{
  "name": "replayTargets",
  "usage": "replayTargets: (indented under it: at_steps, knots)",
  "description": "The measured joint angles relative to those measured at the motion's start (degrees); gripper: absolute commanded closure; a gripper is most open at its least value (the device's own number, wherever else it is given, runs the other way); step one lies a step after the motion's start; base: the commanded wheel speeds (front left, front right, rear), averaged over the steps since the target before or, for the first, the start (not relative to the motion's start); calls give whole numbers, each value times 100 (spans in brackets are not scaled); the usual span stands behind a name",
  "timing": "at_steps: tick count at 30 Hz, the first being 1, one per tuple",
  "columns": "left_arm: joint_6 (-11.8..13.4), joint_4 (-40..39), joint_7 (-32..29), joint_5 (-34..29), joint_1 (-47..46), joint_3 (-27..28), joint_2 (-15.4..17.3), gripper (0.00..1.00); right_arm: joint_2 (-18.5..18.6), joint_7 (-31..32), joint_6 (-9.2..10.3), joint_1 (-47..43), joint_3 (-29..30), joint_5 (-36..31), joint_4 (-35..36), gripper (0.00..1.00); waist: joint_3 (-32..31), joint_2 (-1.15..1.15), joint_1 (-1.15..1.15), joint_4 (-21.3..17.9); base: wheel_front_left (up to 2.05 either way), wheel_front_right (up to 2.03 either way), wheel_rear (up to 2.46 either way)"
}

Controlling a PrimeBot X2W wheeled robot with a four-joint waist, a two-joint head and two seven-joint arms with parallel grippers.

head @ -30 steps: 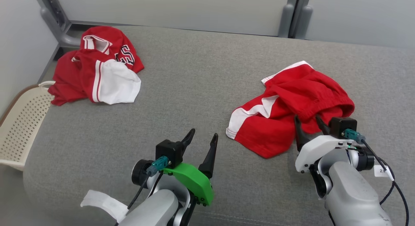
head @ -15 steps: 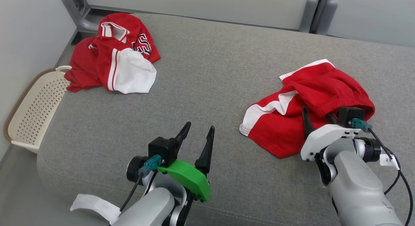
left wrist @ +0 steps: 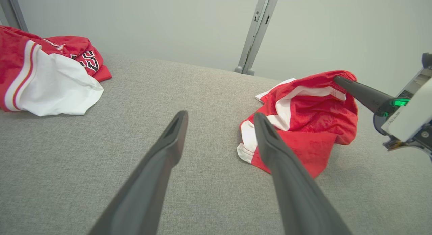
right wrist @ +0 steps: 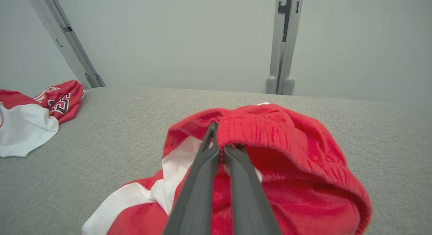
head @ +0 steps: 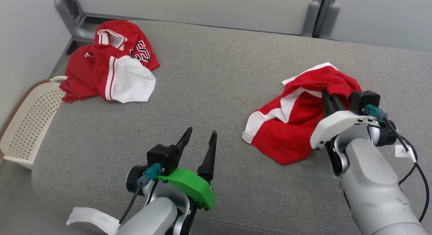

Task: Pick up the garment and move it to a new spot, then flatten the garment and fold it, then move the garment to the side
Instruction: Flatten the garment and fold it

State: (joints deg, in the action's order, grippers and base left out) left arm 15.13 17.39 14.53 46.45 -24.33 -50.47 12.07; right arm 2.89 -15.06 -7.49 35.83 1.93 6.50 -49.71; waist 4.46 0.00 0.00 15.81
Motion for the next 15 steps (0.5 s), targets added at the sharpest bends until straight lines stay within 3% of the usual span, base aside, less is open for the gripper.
replayTargets:
  at_steps: [6, 15]
  knots:
    - [56, -64, 11, 24, 70, 70, 100, 0, -2, 226, 0, 386, -742, 353, 34, 100, -131, 0, 0, -119, 0, 0, 0]
    - [118, -152, 18, 85, 263, 198, 156, 0, -8, 1408, 0, 1040, -1653, 1678, 660, 100, -334, 0, 0, -293, 0, 0, 0]
